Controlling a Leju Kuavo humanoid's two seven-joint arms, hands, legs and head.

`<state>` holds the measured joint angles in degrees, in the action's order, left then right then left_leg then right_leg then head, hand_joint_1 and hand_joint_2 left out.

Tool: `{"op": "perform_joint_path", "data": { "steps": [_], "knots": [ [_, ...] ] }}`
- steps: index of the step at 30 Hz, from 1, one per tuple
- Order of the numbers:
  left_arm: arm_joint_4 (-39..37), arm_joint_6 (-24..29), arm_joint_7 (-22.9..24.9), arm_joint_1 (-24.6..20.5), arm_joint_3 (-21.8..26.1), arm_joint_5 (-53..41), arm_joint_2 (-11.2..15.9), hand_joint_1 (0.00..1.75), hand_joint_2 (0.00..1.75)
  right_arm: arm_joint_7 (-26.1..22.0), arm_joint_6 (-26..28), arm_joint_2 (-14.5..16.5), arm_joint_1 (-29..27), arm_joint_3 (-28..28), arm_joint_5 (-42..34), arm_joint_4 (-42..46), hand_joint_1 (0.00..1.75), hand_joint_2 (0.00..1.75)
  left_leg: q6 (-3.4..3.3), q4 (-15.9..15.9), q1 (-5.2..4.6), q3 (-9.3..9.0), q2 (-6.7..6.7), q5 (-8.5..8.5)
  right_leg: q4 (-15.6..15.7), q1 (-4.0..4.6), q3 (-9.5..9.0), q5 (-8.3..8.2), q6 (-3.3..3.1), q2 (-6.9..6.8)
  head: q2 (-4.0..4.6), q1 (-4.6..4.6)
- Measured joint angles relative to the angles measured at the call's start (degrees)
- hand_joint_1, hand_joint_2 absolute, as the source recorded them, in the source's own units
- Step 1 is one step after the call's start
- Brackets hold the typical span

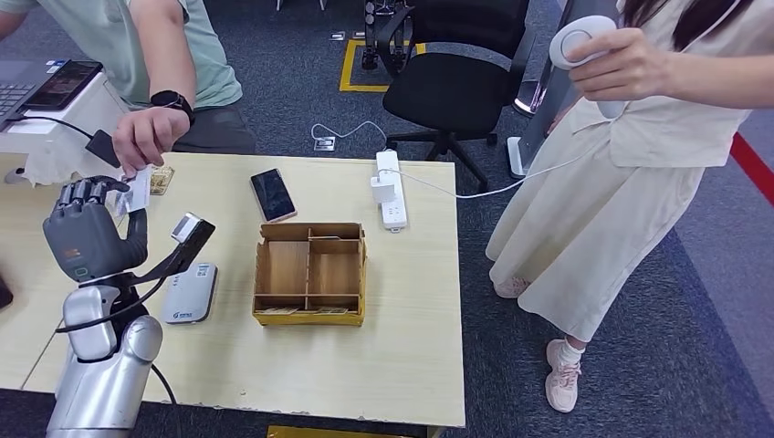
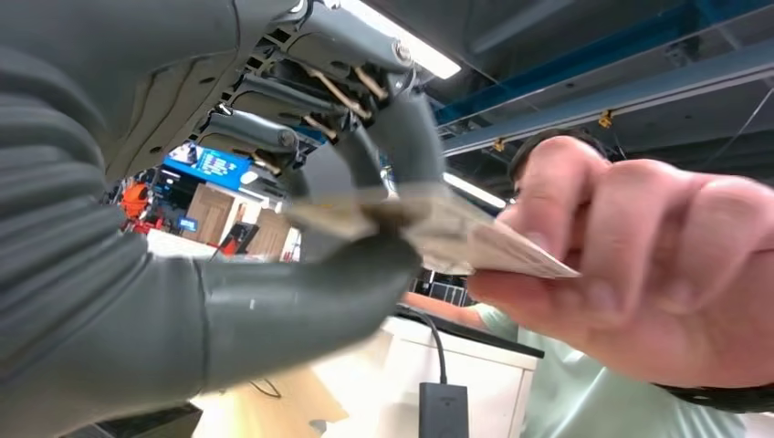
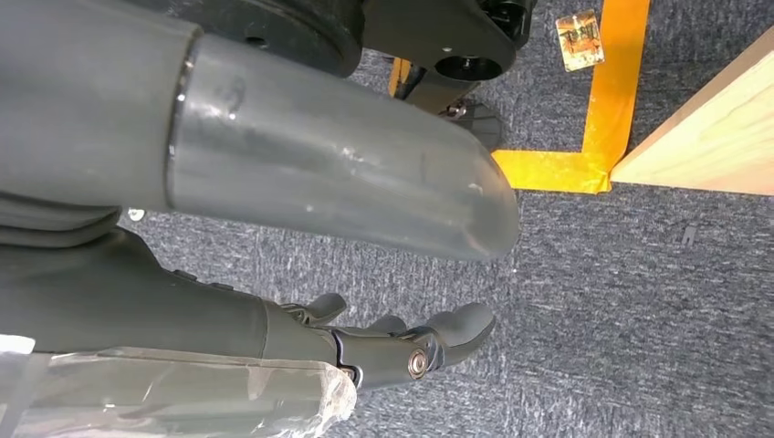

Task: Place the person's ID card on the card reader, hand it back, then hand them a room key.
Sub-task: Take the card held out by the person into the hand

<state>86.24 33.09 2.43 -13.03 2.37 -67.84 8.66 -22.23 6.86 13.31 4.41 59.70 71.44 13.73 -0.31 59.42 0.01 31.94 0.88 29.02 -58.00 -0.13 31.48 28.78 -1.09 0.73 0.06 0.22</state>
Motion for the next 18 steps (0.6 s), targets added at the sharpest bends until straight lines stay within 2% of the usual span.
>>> {"op": "perform_joint_path", "data": {
  "steps": [18],
  "knots": [
    [0.6,0.9,-1.1,0.5,1.1,-0.1,-1.2,1.75,1.75,0.5,0.0,0.0,0.0,-1.1,-0.1,0.2,0.0,0.0,0.0,0.0,0.0,0.0,0.0,0.0,0.0,0.0,0.0,0.0,0.0,-0.01,0.01,0.01]
  ]
}}
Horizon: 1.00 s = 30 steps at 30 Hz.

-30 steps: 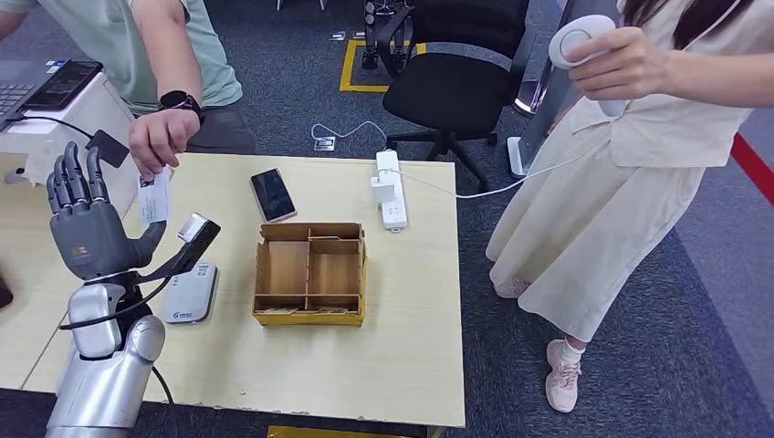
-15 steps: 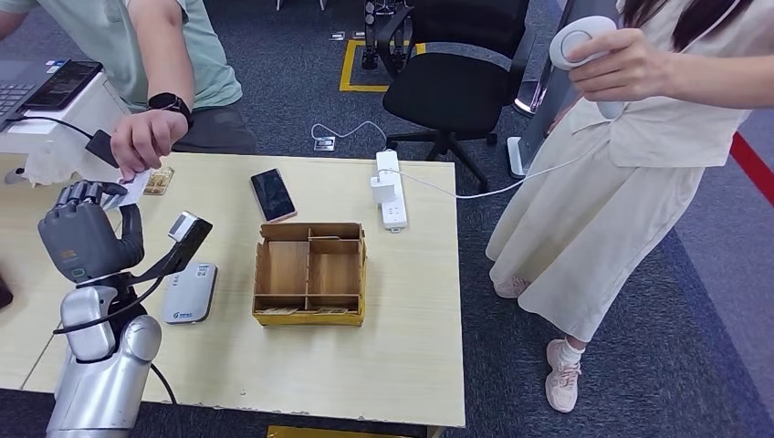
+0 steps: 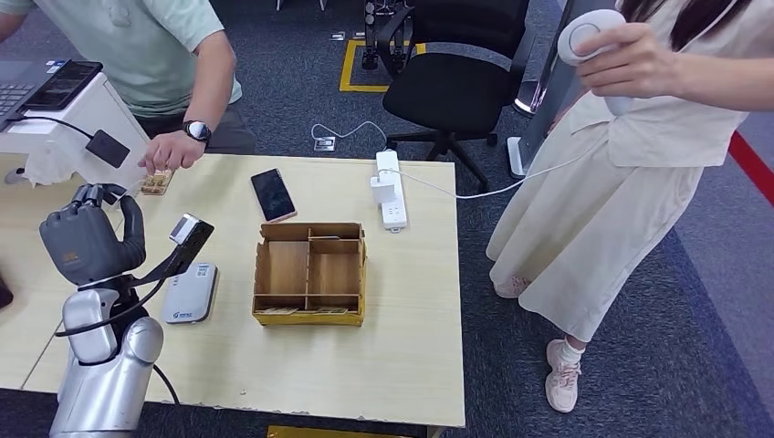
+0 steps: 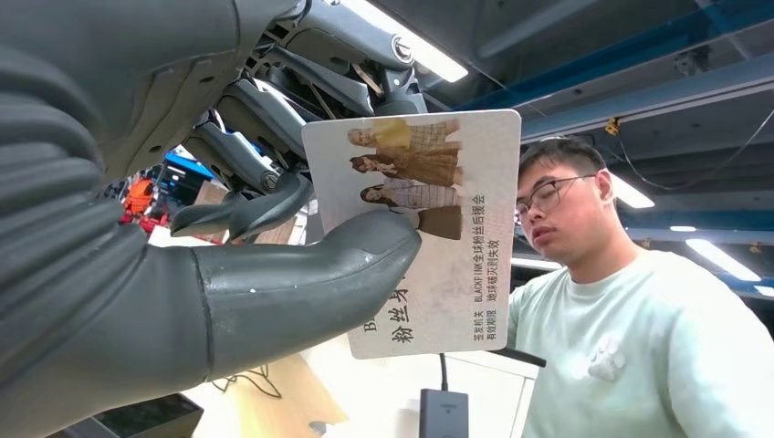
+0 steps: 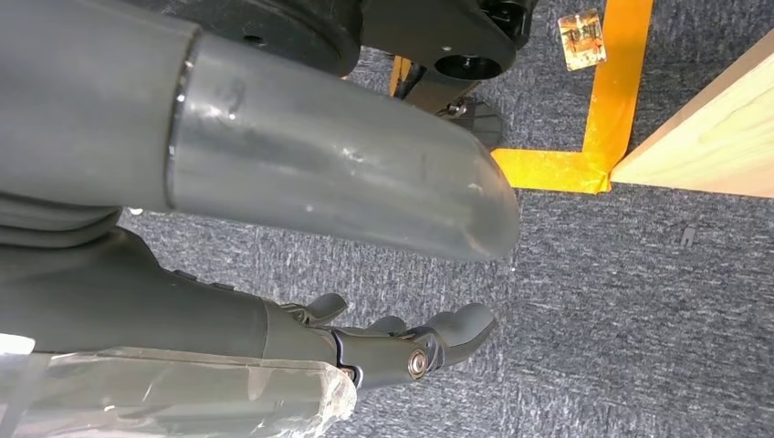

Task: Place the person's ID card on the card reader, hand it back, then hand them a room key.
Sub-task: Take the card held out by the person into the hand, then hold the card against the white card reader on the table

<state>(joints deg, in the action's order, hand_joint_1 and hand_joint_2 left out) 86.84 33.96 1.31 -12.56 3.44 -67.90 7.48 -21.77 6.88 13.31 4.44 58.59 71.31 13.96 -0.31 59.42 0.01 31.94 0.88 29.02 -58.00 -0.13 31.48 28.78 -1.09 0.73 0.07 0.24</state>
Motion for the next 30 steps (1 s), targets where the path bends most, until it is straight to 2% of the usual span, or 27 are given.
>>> {"op": "perform_joint_path", "data": {
  "steps": [11,21,30],
  "knots": [
    [1.8,0.1,-2.6,1.4,0.0,-1.4,0.3,1.75,1.75,0.0,-0.1,0.0,-0.1,-0.1,-0.3,0.0,0.0,0.0,0.0,0.0,0.0,0.01,0.0,0.0,0.0,0.0,0.0,0.0,0.0,0.01,-0.01,-0.01],
    [5.7,3.1,-3.7,4.9,0.0,-17.0,3.3,1.75,1.75,-0.2,-0.5,0.0,-0.1,-0.4,-0.3,0.1,0.0,0.0,0.0,0.0,0.0,0.0,-0.01,0.0,0.0,0.0,0.01,0.0,0.0,0.01,0.0,0.01],
    [7.0,3.4,-3.1,6.4,0.0,-18.5,5.5,1.75,1.75,-0.2,-0.9,0.0,-0.2,-1.0,-0.3,0.1,0.0,0.0,0.0,0.0,0.0,0.0,-0.01,0.0,0.0,0.0,0.02,0.0,0.0,0.01,-0.01,0.02]
  ]
}}
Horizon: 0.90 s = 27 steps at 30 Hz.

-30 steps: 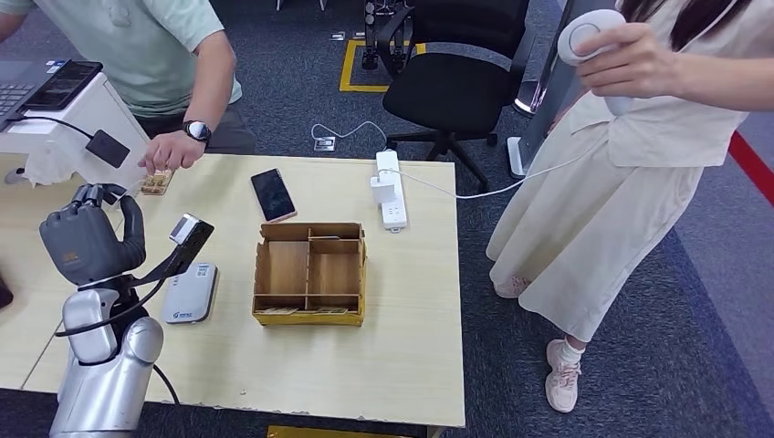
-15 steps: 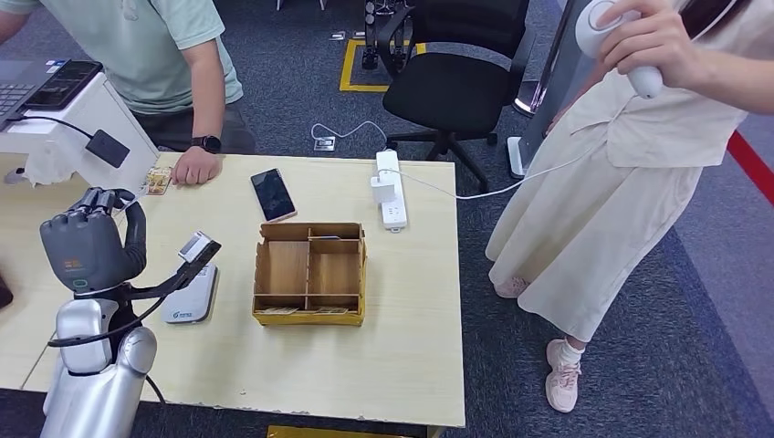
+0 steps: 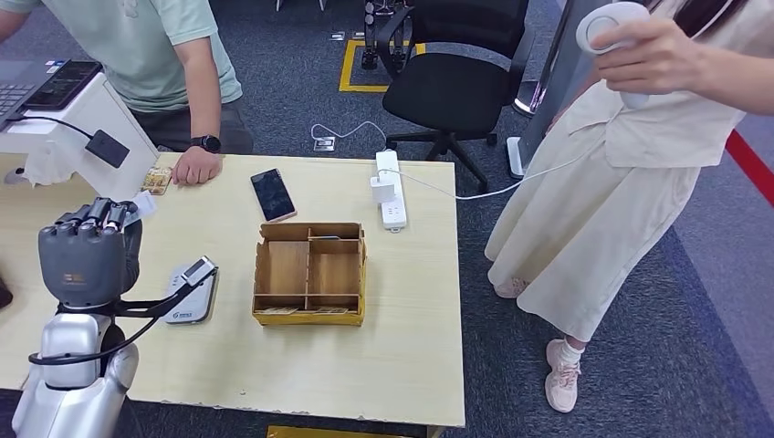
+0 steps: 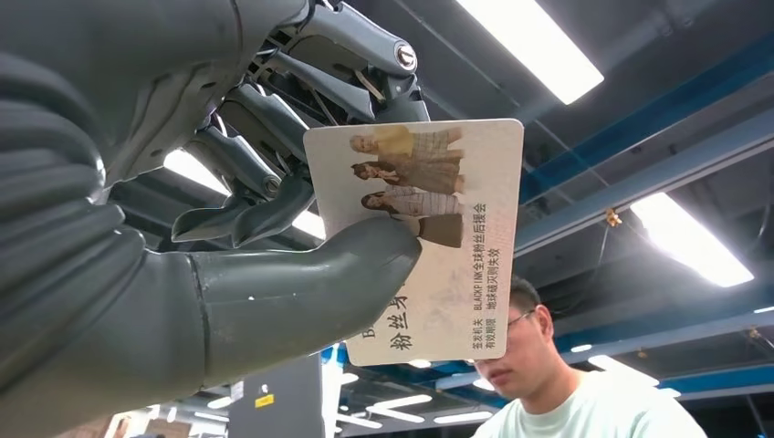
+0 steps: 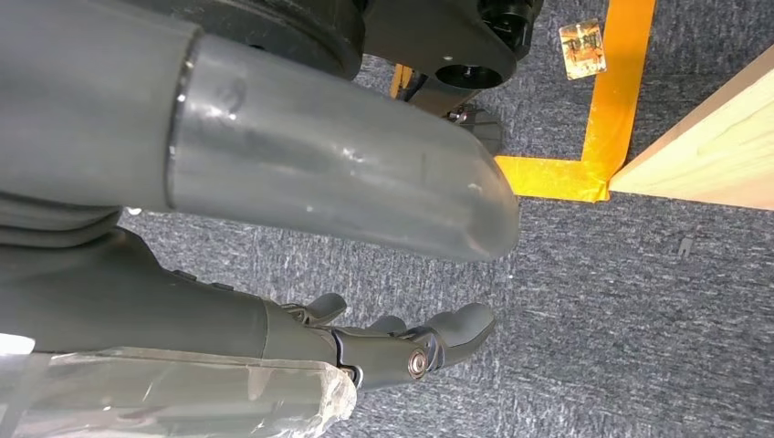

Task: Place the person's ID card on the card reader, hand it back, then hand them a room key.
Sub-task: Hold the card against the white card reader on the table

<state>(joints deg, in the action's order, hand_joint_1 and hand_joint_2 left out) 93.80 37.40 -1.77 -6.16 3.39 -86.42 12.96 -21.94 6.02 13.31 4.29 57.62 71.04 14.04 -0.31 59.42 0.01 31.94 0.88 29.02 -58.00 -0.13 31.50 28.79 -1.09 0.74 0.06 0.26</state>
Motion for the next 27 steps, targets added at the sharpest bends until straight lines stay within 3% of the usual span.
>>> {"op": "perform_joint_path", "data": {
  "steps": [4,9,19,27],
  "knots": [
    [0.7,-4.4,1.1,-0.2,0.0,5.4,-0.8,1.75,1.75,0.0,-0.2,0.0,0.0,-0.1,-0.5,0.3,0.0,0.0,0.0,0.0,-0.01,0.0,0.01,0.0,0.0,-0.01,0.02,0.0,0.0,-0.01,0.01,0.01],
    [3.3,-15.1,0.5,-1.4,0.0,21.0,-5.5,1.75,1.75,0.0,-1.0,0.5,-0.5,-0.1,-1.2,1.7,0.0,0.0,-0.01,0.0,-0.01,0.01,0.01,0.0,0.0,-0.01,-0.01,-0.01,0.01,0.0,0.01,-0.07],
    [5.2,-25.0,0.5,-2.4,2.8,43.4,-12.4,1.75,1.75,0.9,-1.8,1.7,-1.0,0.5,-1.1,4.6,0.0,0.0,0.0,0.0,-0.01,0.01,0.0,0.0,0.0,-0.01,0.01,0.0,0.0,0.0,0.0,-0.05],
    [5.4,-28.9,2.9,-2.2,4.8,53.4,-14.4,1.75,1.75,1.4,-2.0,2.0,-1.3,1.3,-0.5,5.9,0.0,0.0,0.0,0.0,-0.01,0.01,0.0,0.0,0.0,0.0,0.0,0.0,0.0,0.0,0.0,-0.07]
  ]
}}
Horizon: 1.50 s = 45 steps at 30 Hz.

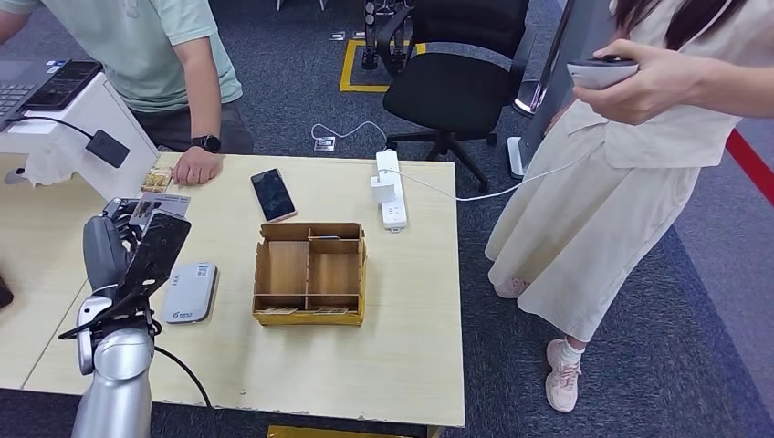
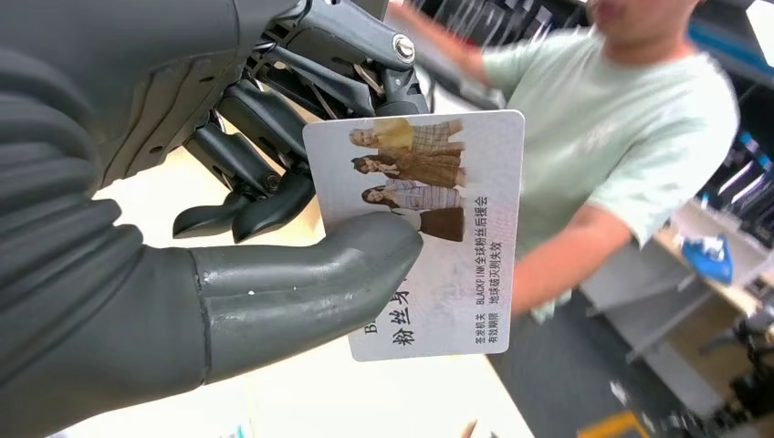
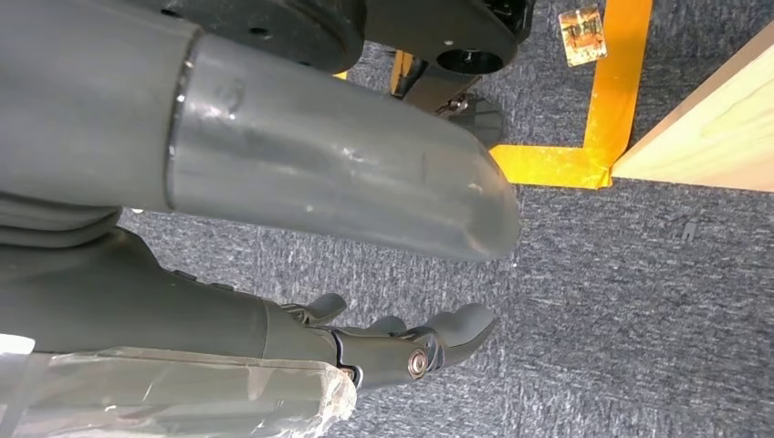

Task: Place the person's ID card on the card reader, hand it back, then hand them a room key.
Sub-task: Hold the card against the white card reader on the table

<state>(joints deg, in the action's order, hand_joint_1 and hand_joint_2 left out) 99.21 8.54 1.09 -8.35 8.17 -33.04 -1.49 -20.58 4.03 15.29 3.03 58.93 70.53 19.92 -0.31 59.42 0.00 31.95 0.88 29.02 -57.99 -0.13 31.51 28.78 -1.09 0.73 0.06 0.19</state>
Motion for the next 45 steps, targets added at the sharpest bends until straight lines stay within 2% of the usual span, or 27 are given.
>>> {"op": "perform_joint_path", "data": {
  "steps": [4,15,21,28,45],
  "knots": [
    [0.0,-2.2,2.2,0.4,0.5,3.9,-0.1,1.75,1.75,0.0,0.0,0.0,0.0,0.4,0.1,0.2,0.0,0.0,0.0,0.0,0.0,0.01,0.0,0.0,0.0,0.0,0.0,0.0,0.0,-0.01,0.0,0.01],
    [-1.9,-5.6,8.6,0.4,1.4,5.2,0.7,1.75,1.75,0.0,-0.2,0.0,0.0,1.1,1.1,0.2,0.0,0.0,0.0,0.0,0.0,0.01,0.0,0.0,0.0,0.0,0.01,0.0,0.0,0.0,0.01,0.01],
    [-4.1,-6.7,9.2,0.7,2.9,5.0,1.0,1.75,1.75,0.0,-0.2,0.0,0.1,1.1,1.4,0.2,0.0,0.0,0.0,0.0,0.0,0.02,0.01,0.0,0.0,0.0,0.0,0.0,0.0,0.01,-0.01,0.01],
    [-5.0,-8.3,10.0,3.1,5.0,4.0,0.8,1.75,1.75,0.0,-0.2,0.0,0.3,1.2,1.8,0.1,0.0,0.0,-0.01,0.0,0.0,0.03,-0.02,0.01,0.0,0.0,0.02,0.01,0.0,0.03,0.0,0.01],
    [-6.4,-12.6,11.9,8.4,7.2,0.1,-1.8,1.75,1.75,0.0,-0.4,0.0,0.8,1.2,2.5,0.1,0.0,0.0,-0.01,0.0,0.0,0.03,-0.01,0.01,0.0,0.0,0.03,0.01,0.0,0.01,0.01,0.01]
  ]
}}
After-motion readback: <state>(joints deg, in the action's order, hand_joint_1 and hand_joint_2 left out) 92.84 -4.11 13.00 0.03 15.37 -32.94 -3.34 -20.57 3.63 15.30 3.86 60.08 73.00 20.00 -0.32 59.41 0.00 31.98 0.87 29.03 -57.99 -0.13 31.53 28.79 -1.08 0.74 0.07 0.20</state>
